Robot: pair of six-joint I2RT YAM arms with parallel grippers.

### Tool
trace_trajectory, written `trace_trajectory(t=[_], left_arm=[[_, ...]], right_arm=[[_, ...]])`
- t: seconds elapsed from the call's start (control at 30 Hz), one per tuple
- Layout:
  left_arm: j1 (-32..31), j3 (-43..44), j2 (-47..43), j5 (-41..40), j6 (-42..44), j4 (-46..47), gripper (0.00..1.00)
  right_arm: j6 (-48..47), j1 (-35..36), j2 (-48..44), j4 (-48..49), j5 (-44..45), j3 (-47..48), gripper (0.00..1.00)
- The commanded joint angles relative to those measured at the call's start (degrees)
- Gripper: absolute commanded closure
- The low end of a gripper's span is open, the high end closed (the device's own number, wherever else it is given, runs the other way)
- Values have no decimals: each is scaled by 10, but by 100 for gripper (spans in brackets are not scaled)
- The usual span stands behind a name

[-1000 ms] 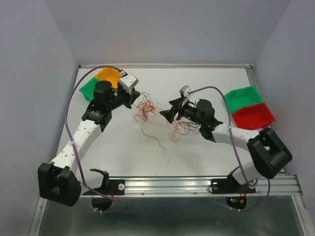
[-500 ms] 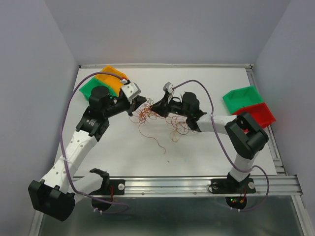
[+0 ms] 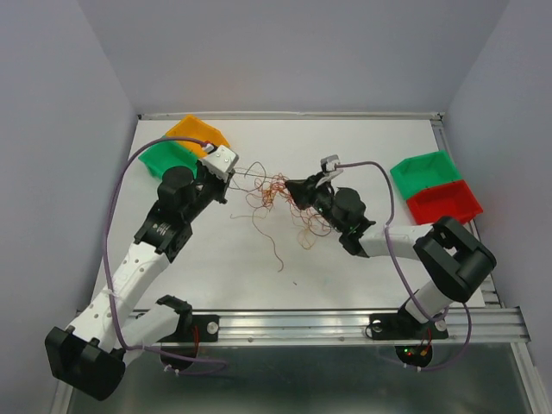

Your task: Untangle the cables

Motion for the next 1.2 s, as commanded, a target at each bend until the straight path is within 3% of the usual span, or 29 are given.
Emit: trace_trajectory(t=[0.0, 0.13, 0.23, 0.37, 0.47, 0.5, 0.57, 0.6, 0.63, 0.7, 0.8, 1.0, 1.17], left_arm=[[19, 8, -25, -197, 33, 134, 100], [17, 2, -22, -94, 32, 124, 100], [15, 11, -9, -89, 32, 113, 100], [15, 11, -5, -92, 31, 115, 100], [15, 15, -4, -153, 30, 121, 100], [15, 13, -5, -152, 32, 121, 100], [14, 7, -17, -72, 37, 119, 100], [14, 4, -21, -38, 37, 115, 100], [14, 11, -23, 24, 37, 98, 100], [11, 22, -17, 54, 32, 79, 100], [11, 41, -12, 77, 29, 48, 100], [10, 67, -20, 105, 9, 31, 100], [7, 123, -12, 114, 4, 2, 100]], right_arm=[[22, -35, 1, -97, 280, -79, 85], [22, -35, -33, -98, 317, -104, 83], [23, -35, -53, -98, 318, -119, 96], [17, -36, -70, -98, 302, -122, 97], [14, -36, -80, -98, 309, -124, 95], [5, -36, -84, -98, 268, -125, 75], [-24, -36, -90, -77, 175, -120, 47], [-49, -36, -87, -61, 74, -118, 28], [-63, -36, -77, -35, 28, -106, 25], [-82, -35, -63, -26, -66, -87, 23], [-94, -33, -31, 0, -132, -55, 21], [-116, -8, 51, 27, -216, 17, 12], [-119, 7, 120, 32, -245, 101, 11]])
